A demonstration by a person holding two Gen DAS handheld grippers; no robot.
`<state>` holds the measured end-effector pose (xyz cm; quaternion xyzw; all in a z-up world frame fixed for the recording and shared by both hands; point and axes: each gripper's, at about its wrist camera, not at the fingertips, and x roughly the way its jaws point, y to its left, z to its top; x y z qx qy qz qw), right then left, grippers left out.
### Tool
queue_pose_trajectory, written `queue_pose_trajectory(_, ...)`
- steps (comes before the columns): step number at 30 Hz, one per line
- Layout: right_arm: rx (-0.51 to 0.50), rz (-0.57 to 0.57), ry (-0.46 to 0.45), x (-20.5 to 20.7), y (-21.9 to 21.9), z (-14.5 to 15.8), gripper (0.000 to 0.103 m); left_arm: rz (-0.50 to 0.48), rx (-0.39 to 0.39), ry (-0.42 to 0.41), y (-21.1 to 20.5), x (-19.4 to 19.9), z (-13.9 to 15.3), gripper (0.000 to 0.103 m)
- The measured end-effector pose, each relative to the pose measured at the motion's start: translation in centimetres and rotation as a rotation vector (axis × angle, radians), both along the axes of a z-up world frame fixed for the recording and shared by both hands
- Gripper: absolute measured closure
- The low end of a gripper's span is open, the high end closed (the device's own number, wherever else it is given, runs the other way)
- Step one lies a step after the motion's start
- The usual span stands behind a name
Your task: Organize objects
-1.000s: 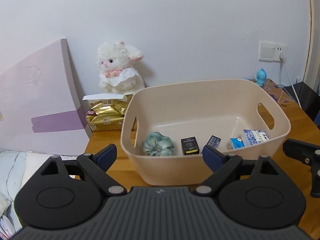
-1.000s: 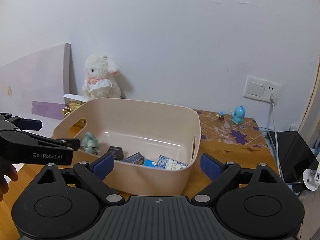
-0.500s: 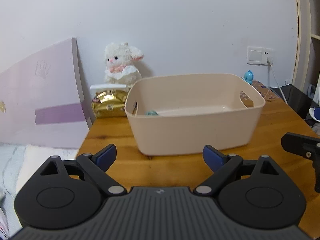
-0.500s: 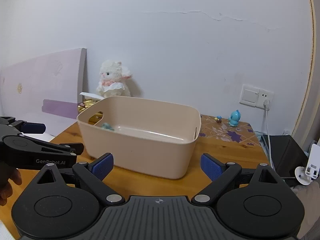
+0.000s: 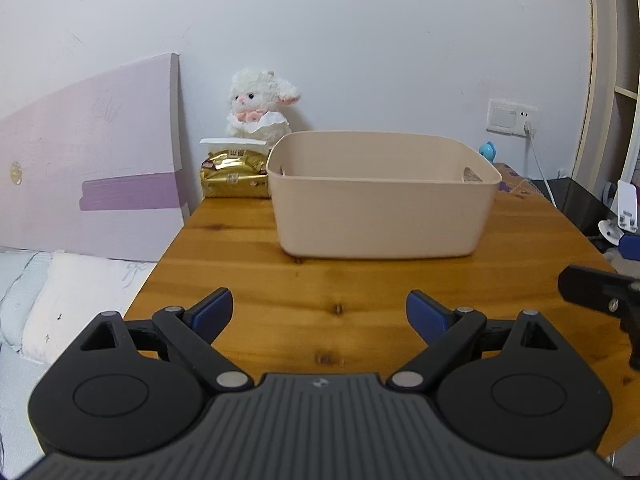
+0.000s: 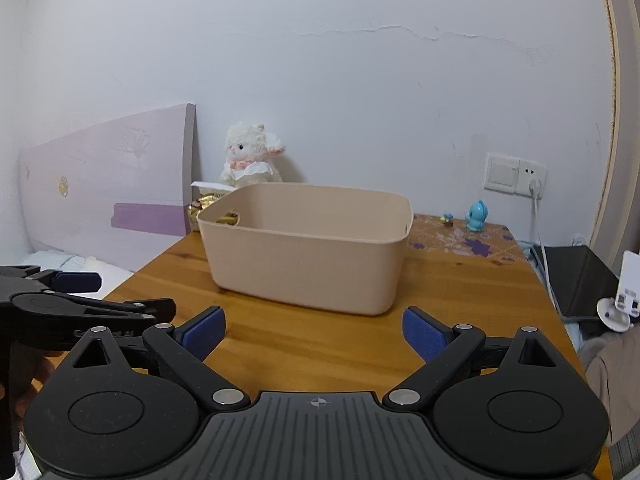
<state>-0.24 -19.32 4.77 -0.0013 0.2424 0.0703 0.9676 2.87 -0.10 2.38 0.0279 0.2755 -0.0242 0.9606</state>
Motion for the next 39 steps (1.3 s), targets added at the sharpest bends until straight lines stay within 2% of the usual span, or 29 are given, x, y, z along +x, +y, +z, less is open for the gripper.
queue_pose_trajectory(3, 0.006, -0.001, 0.0, -1.5, -0.2, -0.2, 0.005, -0.004, 0.025, 0.001, 0.1, -1.6, -0.2, 0.009)
queue_pose_trajectory(13, 0.039, -0.017, 0.053, -5.0, -1.6, -1.1, 0.004, -0.022, 0.006, 0.001, 0.3, -5.8, 0.1, 0.009)
queue_pose_trajectory(20, 0.048, -0.031, 0.051, -6.9, -2.6, -0.5, 0.004, -0.043, 0.023, -0.036, -0.8, -8.3, 1.4, 0.009)
queue_pose_trajectory(25, 0.068, -0.036, 0.057, -8.1, -3.2, 0.0, 0.004, -0.069, 0.028, -0.028, -1.4, -9.5, 1.8, 0.009)
queue_pose_trajectory(39, 0.091, -0.105, 0.076, -10.6, -4.9, 1.1, 0.006, -0.063, 0.007, -0.025, -0.8, -11.9, 3.7, 0.009)
